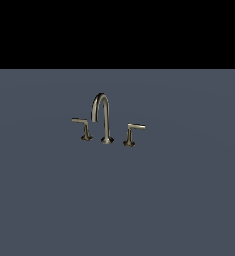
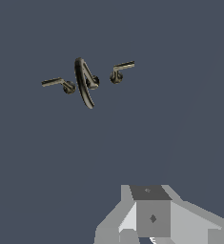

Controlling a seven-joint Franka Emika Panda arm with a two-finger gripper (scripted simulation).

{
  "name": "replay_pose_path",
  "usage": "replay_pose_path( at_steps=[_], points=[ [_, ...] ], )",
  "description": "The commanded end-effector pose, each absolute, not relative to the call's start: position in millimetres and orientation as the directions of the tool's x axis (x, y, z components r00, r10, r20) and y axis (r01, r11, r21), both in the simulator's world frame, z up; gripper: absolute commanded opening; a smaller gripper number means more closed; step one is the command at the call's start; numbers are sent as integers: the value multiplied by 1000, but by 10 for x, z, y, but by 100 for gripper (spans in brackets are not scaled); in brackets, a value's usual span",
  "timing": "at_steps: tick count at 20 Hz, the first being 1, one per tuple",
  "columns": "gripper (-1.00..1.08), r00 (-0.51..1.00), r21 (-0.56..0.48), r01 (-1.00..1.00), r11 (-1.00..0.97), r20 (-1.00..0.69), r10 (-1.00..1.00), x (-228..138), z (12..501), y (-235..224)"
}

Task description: Turn on the faucet by rotating a designated handle.

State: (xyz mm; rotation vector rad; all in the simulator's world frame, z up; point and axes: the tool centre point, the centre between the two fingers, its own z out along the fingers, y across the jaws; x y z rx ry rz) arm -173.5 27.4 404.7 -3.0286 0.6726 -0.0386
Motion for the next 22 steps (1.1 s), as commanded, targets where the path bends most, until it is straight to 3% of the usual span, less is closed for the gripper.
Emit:
replay_pose_path(
  at_steps=[1, 22],
  points=[
    [-100, 877, -43, -479, -877, 14, -480, -1604, 3901, 308],
    [-100, 534, -33, -845, -534, -2, -845, -513, 2725, 241]
  ],
)
